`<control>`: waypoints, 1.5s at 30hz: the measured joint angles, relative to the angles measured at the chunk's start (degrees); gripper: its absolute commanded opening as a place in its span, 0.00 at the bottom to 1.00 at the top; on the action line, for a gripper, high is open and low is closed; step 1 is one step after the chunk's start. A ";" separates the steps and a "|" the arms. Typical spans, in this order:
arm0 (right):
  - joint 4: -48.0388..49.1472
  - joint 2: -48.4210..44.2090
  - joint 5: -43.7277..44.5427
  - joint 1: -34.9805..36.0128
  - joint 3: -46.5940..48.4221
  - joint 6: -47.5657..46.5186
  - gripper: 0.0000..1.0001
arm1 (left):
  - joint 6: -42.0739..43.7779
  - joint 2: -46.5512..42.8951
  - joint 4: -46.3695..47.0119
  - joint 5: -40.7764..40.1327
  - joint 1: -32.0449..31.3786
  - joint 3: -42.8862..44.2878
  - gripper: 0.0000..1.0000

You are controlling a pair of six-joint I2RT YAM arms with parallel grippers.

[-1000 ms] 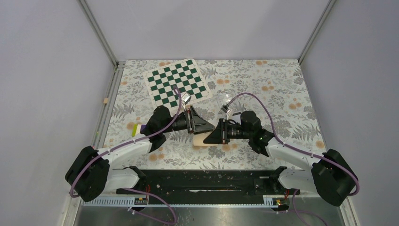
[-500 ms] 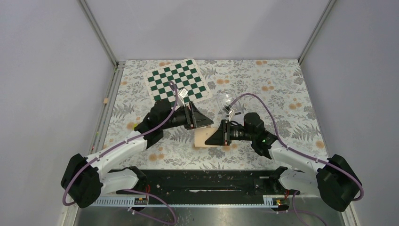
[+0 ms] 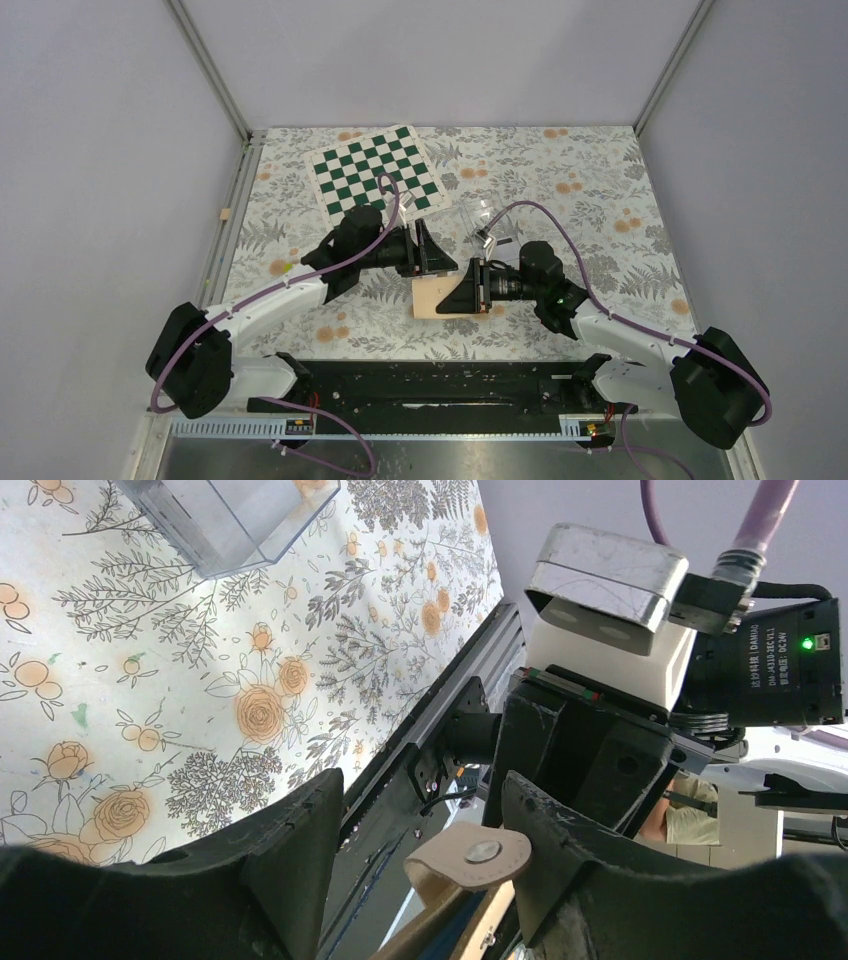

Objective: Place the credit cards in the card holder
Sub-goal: Open the card holder at the center of the board.

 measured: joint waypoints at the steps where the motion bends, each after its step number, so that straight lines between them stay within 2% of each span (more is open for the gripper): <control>1: 0.09 0.00 -0.24 0.00 -0.02 0.04 0.00 | 0.04 0.35 0.00 0.24 0.00 0.13 0.59; 9: 0.74 0.00 -2.27 0.00 -0.11 0.39 0.00 | 0.44 0.35 -1.03 0.04 0.48 0.00 0.61; 13: 1.20 0.04 -3.04 0.00 -0.11 0.63 0.00 | 0.42 -2.14 -1.31 0.37 2.93 -1.92 0.65; 18: 1.86 0.52 -5.20 0.00 -0.09 1.16 0.00 | -0.13 -5.40 -0.02 4.04 6.60 -4.33 0.74; 27: 1.66 1.36 -8.52 0.04 0.13 2.21 0.00 | 2.78 -9.35 0.28 12.17 6.99 -4.52 0.84; 40: 1.99 2.27 -12.72 0.04 0.79 4.70 0.00 | 13.86 -10.56 -11.32 16.41 6.73 -2.75 0.80; 45: 1.99 2.84 -13.25 0.04 1.25 4.96 0.00 | 15.93 -9.73 -13.81 15.56 6.14 -1.36 0.71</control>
